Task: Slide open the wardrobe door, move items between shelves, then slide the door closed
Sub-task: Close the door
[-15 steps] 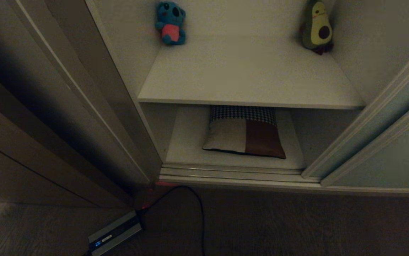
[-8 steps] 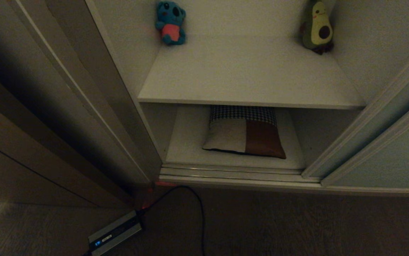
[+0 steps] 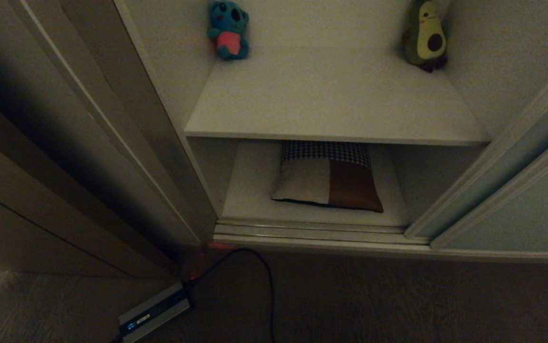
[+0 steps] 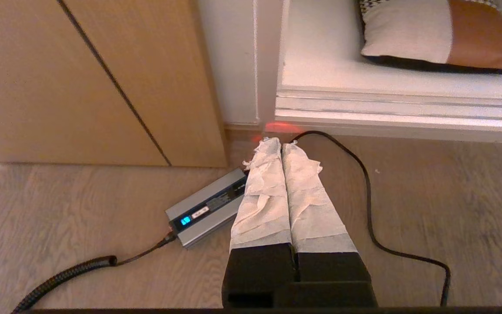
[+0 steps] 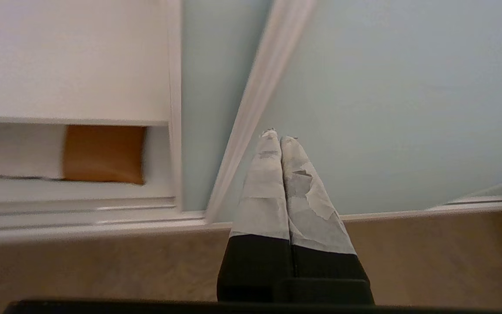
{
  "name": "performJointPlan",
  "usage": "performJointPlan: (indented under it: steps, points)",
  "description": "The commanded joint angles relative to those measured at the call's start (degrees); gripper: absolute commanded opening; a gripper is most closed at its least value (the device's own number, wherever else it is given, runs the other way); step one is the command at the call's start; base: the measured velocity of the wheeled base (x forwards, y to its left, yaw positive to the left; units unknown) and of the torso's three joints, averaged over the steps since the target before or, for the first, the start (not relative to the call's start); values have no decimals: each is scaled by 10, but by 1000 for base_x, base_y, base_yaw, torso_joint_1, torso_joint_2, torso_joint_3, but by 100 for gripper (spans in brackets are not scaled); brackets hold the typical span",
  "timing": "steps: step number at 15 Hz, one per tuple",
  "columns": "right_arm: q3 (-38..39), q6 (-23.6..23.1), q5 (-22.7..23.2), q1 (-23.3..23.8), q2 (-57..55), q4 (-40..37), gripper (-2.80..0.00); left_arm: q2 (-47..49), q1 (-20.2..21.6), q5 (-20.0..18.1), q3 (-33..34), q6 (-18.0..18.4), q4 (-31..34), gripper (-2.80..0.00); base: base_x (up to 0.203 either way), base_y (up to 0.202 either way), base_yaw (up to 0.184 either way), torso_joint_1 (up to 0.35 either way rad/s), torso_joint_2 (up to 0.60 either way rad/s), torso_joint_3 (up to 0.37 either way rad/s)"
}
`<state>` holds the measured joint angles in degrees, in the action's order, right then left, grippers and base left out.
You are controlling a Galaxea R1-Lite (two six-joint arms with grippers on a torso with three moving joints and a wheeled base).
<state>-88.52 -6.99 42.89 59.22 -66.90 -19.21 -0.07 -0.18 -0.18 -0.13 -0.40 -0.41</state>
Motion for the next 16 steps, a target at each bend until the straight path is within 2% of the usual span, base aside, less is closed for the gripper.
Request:
performJointPlan:
  steps: [1,4,6,8,13,16]
  points:
    - [-12,1,82,55,-45,-1,-280,0,0,0,0,0,0,-280,0,0,0,0,0,0]
    - [-43,11,155,88,-109,1,-280,0,0,0,0,0,0,-280,0,0,0,0,0,0]
    - [-68,15,178,88,-151,2,-280,0,0,0,0,0,0,-280,0,0,0,0,0,0]
    - [-113,47,184,80,-194,3,-280,0,0,0,0,0,0,-280,0,0,0,0,0,0]
    - [-209,179,185,28,-250,4,-280,0,0,0,0,0,0,-280,0,0,0,0,0,0]
    - [-211,195,187,10,-249,5,-280,0,0,0,0,0,0,-280,0,0,0,0,0,0]
